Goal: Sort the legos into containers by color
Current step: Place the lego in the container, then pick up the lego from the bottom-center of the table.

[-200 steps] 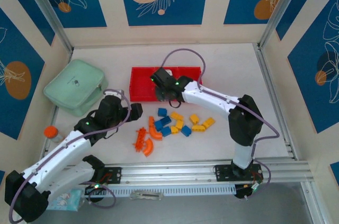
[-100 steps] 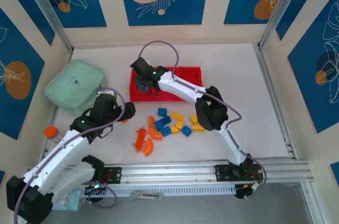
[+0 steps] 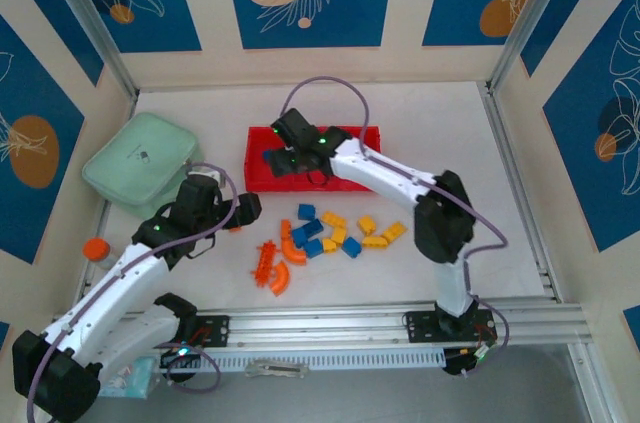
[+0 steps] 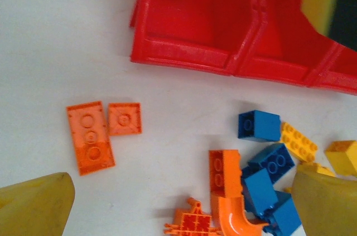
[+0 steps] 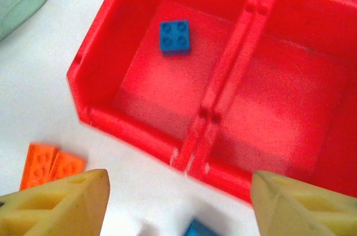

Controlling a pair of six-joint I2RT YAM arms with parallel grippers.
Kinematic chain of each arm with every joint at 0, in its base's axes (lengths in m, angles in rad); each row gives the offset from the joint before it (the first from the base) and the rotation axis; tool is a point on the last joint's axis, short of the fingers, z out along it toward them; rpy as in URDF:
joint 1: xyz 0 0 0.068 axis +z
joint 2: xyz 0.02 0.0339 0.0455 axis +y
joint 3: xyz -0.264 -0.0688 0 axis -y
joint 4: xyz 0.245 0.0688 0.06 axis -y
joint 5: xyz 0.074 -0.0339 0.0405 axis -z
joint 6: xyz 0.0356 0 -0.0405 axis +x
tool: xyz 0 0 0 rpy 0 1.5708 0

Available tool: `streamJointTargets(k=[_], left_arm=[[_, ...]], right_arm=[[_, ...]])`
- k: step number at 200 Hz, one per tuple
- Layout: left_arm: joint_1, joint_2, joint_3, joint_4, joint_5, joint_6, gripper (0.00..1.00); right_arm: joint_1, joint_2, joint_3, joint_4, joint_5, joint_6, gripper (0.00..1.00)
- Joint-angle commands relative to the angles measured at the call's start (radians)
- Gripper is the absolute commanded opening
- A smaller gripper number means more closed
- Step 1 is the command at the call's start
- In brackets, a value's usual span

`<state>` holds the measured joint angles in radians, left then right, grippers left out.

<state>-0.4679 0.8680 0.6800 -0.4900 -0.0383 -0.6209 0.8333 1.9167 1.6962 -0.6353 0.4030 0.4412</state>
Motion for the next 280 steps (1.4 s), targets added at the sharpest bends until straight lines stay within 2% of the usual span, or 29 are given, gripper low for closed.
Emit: streamJointTargets(k=[1,71,147,188,211,224,280], left_arm=[[-0.012,-0.003,0.008,0.053,0.080,-0.010,0.99],[-0.130,-0.025,-0.059,0.144,0.048,-0.097,0.99],[-0.290,0.012,-0.093,0.212,-0.060,-0.204,0.99],[-0.327,0.053,-0.095,0.233,-0.077,-0.236,0.99],[-0.335,0.064,-0.097,0.238,-0.088,-0.244,0.99],[-0.337,0.061,-0.100,0.233,-0.099,-0.248,0.99],[-0.337,0.031,-0.120,0.215,-0.135,-0.272,0.99]], right_arm=[[-0.014,-0.134,-0.115,-0.020,-0.067,0.010,0.69],[-0.002,-0.453,-0.497,-0.166,-0.101,0.073,0.69],[0.107,-0.613,-0.768,-0.198,-0.142,0.168,0.62],[0.148,-0.588,-0.828,-0.130,-0.174,0.155,0.61],[0.167,-0.540,-0.808,-0.131,-0.093,0.133,0.61],[0.158,-0.512,-0.794,-0.134,-0.046,0.122,0.62],[0.107,-0.422,-0.758,-0.066,-0.019,0.031,0.65]])
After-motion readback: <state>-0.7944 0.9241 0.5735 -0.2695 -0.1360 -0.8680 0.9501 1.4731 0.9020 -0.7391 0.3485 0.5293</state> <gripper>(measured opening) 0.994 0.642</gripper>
